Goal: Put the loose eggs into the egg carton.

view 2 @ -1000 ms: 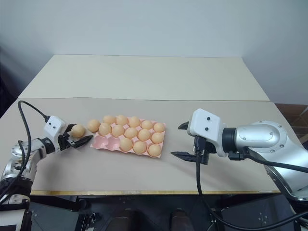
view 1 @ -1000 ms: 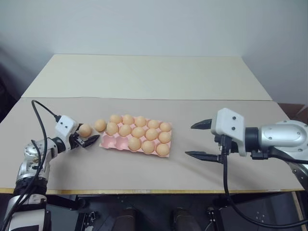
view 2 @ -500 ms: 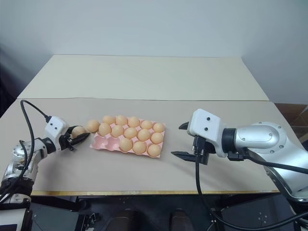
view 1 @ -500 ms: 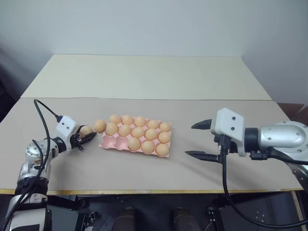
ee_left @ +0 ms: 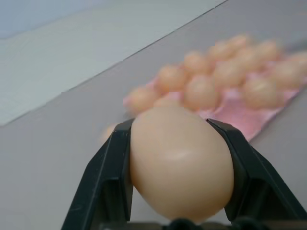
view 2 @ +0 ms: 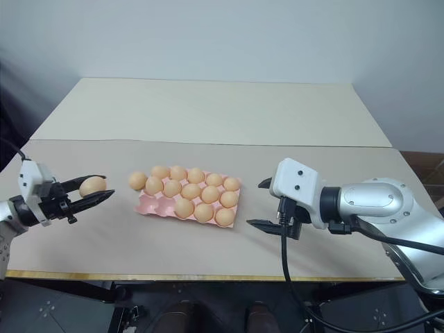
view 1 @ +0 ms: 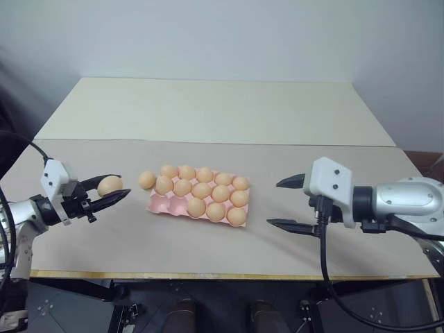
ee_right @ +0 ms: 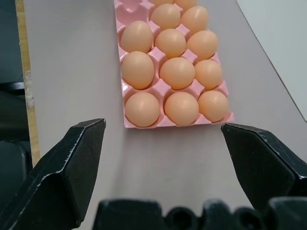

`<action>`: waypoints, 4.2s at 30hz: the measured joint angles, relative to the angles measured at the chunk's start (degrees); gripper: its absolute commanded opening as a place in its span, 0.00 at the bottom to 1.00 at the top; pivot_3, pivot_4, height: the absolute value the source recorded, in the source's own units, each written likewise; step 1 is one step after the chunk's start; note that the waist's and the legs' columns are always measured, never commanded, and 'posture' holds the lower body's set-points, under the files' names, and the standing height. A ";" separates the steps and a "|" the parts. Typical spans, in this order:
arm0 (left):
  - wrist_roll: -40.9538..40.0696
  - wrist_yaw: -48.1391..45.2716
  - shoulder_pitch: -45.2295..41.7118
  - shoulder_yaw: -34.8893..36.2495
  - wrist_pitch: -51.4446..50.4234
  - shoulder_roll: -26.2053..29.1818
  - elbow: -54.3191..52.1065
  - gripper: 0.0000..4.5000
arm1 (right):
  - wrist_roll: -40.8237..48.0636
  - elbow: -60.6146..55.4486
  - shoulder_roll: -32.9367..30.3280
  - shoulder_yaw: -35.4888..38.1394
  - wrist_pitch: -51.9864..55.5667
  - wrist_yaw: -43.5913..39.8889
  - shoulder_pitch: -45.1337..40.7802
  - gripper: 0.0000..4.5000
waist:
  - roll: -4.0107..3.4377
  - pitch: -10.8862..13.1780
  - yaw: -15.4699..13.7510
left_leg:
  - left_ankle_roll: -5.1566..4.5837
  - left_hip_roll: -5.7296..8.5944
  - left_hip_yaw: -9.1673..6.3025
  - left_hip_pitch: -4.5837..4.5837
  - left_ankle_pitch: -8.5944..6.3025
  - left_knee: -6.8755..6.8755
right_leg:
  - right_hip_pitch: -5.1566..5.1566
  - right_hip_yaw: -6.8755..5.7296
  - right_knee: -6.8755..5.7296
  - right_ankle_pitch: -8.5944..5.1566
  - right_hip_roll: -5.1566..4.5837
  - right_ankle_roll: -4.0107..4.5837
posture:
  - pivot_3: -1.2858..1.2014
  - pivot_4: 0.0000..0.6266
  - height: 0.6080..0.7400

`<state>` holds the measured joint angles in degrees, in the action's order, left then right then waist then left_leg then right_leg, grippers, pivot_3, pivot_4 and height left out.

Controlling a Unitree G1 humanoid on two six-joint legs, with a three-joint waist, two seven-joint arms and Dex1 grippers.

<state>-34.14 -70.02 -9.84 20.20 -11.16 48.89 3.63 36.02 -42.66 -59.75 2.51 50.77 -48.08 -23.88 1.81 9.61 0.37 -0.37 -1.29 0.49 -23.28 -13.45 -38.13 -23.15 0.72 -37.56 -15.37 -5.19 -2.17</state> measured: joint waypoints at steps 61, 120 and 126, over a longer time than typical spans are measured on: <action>5.70 1.50 11.29 6.92 1.97 4.35 -3.33 1.00 | 2.19 0.38 -1.79 1.85 -2.43 0.14 0.08 1.00 | -0.01 0.00 0.33 | -0.02 -0.05 0.01 0.05 0.00 0.00 | 0.02 0.01 0.03 0.00 0.04 -0.01 | 0.52 0.24 1.00; 27.38 7.11 -32.23 -12.92 28.46 -11.50 58.23 1.00 | -0.63 -0.72 -2.53 3.56 0.13 2.02 2.70 1.00 | 0.03 -0.02 0.18 | -0.02 0.26 -0.04 -0.11 0.00 -0.10 | -0.01 -0.09 -0.05 0.01 -0.01 -0.05 | 0.52 0.24 1.00; 30.01 12.35 -34.28 -14.37 30.25 -12.48 61.19 0.86 | 0.32 -0.78 -2.48 3.56 0.88 3.13 2.70 1.00 | 0.04 -0.02 0.15 | -0.03 0.26 -0.06 -0.08 0.00 -0.13 | 0.01 -0.08 -0.10 0.02 -0.02 -0.05 | 0.52 0.24 1.00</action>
<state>-4.13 -57.67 -44.12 5.83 19.09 36.41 64.82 36.34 -43.44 -62.23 6.07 51.65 -44.96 -21.18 1.85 9.59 0.52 -0.40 -1.03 0.43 -23.36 -13.44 -38.26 -23.15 0.64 -37.66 -15.36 -5.21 -2.22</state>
